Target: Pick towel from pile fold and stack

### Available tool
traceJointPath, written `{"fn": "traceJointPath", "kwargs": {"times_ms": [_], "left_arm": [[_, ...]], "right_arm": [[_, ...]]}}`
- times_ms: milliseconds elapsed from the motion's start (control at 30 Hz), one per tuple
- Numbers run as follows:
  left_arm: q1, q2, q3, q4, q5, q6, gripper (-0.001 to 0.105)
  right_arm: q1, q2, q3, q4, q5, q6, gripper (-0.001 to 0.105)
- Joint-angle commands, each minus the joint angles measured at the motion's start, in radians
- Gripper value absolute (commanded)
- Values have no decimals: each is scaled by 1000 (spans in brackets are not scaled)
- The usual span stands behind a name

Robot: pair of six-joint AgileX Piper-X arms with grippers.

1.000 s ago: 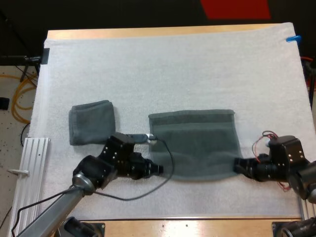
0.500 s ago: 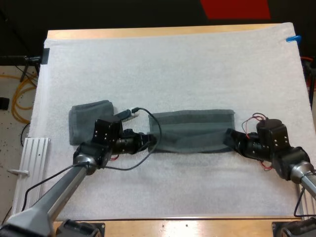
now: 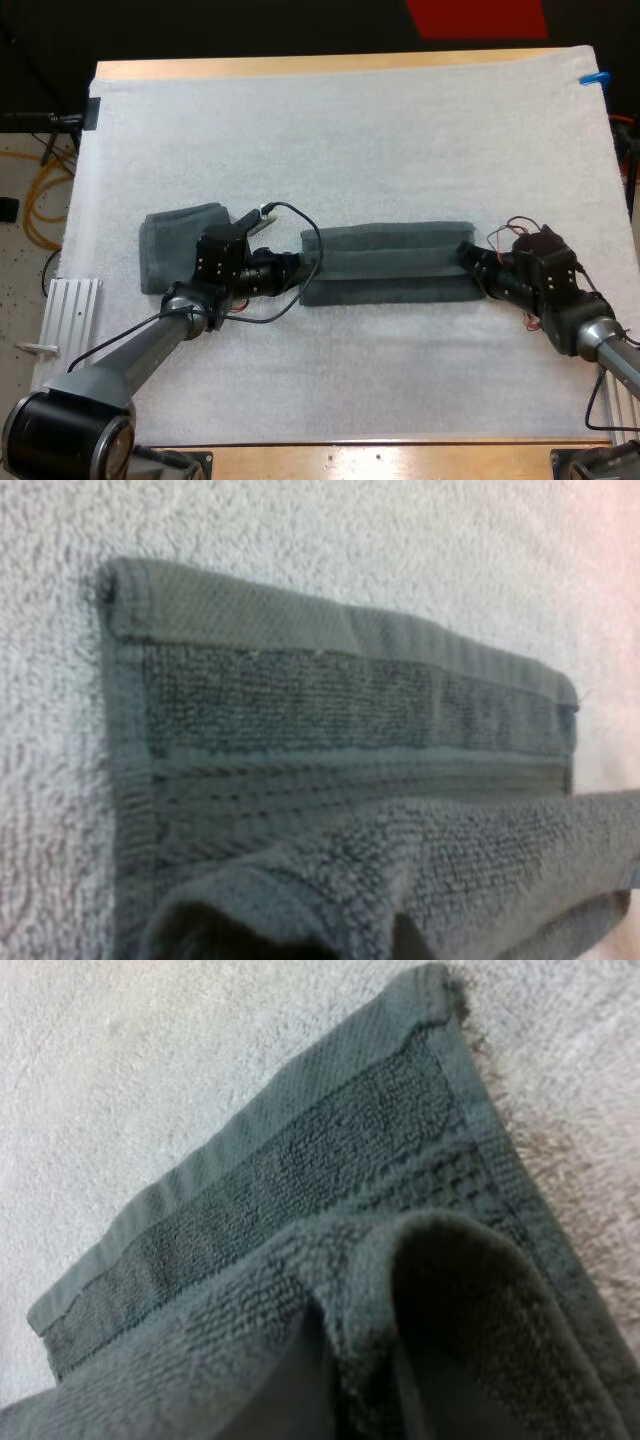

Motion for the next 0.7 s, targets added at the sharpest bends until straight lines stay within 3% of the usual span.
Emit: {"fn": "traceJointPath", "kwargs": {"times_ms": [0, 100, 167, 333, 400, 533, 667], "left_arm": [[0, 0, 0, -26, 8, -5, 0], [0, 0, 0, -33, 8, 20, 1], [0, 0, 0, -39, 8, 26, 7], [0, 0, -2, -48, 8, 26, 33], [0, 0, -1, -68, 6, 29, 35], [0, 0, -8, -168, -9, 46, 35], [0, 0, -52, -190, 1, 70, 35]], "right_arm": [[-5, 9, -6, -25, -18, 4, 0], [-5, 29, -6, -33, -54, 4, 1], [-5, 39, -6, -32, -75, 4, 7], [-5, 64, -6, -107, -103, 4, 48], [-5, 73, -6, -166, -103, 4, 57], [-8, 96, -6, -321, -99, 4, 58], [-9, 98, -6, -453, -64, -40, 58]]}}
